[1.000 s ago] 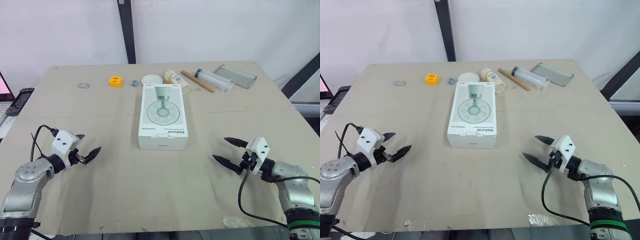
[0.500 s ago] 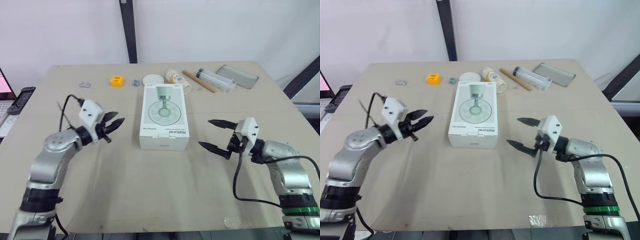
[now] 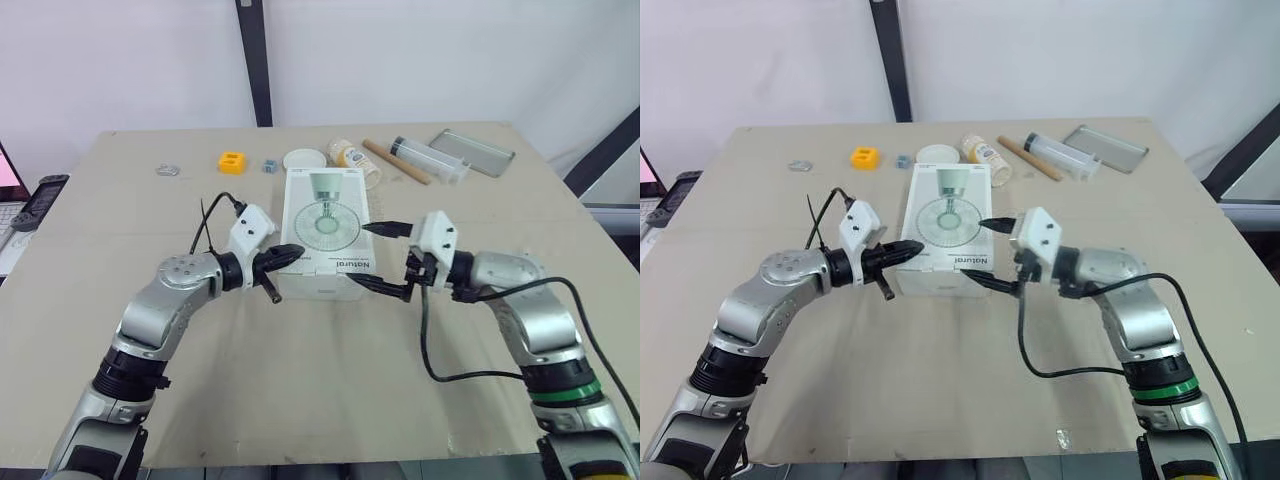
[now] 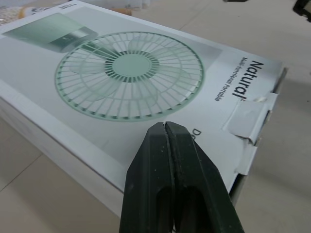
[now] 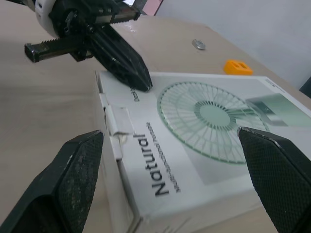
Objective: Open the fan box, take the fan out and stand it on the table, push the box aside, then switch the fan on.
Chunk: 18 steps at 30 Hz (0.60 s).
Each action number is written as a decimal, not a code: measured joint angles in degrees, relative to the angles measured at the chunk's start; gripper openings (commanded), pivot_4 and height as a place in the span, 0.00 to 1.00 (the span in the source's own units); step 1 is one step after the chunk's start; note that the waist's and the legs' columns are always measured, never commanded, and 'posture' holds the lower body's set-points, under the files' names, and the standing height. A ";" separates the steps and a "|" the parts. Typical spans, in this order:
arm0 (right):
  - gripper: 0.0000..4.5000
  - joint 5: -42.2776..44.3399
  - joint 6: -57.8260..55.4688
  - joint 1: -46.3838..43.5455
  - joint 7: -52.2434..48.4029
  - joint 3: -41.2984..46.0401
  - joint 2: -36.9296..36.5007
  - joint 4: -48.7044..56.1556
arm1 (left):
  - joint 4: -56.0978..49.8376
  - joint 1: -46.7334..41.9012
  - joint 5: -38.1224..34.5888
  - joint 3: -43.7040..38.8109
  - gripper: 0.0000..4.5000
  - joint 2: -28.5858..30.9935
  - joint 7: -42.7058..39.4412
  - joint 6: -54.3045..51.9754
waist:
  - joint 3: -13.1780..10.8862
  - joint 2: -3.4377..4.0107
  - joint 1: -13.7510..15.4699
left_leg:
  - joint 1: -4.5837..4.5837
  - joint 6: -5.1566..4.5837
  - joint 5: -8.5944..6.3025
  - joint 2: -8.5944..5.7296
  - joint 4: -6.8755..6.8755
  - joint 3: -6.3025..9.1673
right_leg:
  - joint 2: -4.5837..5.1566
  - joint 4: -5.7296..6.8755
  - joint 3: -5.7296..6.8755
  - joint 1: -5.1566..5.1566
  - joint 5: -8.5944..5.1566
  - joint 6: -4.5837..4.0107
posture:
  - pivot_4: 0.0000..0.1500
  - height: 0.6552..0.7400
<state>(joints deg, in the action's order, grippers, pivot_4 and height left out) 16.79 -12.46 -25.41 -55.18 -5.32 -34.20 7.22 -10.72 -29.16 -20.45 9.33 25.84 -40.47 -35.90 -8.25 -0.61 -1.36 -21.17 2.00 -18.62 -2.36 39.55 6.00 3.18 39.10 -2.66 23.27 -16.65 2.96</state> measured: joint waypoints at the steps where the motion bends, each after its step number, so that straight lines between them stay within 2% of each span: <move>1: 1.00 -0.43 -1.06 -0.03 0.85 -1.35 0.65 0.16 | -0.11 -0.21 0.01 0.12 0.01 0.00 -0.02 -0.59 | 0.00 0.00 0.01 | 0.00 0.00 0.00 0.00 0.00 0.01 | 0.00 0.00 0.00 0.00 0.00 0.00 | 1.00 1.00; 18: 1.00 -5.99 -3.56 -4.67 3.91 -6.22 3.46 -1.02 | -0.99 -0.75 1.46 1.96 0.01 -0.48 0.11 -1.63 | 0.00 0.00 0.00 | 0.01 0.01 0.01 -0.02 0.01 0.03 | -0.01 0.00 0.03 -0.02 0.00 0.00 | 1.00 1.00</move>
<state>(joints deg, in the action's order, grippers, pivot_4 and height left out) 10.80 -16.02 -30.08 -51.27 -11.54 -30.74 6.20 -11.72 -29.91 -18.99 11.29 25.37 -40.36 -37.53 -8.25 -0.61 -1.36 -21.17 2.01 -18.62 -2.38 39.56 6.03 3.17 39.10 -2.63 23.25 -16.65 2.97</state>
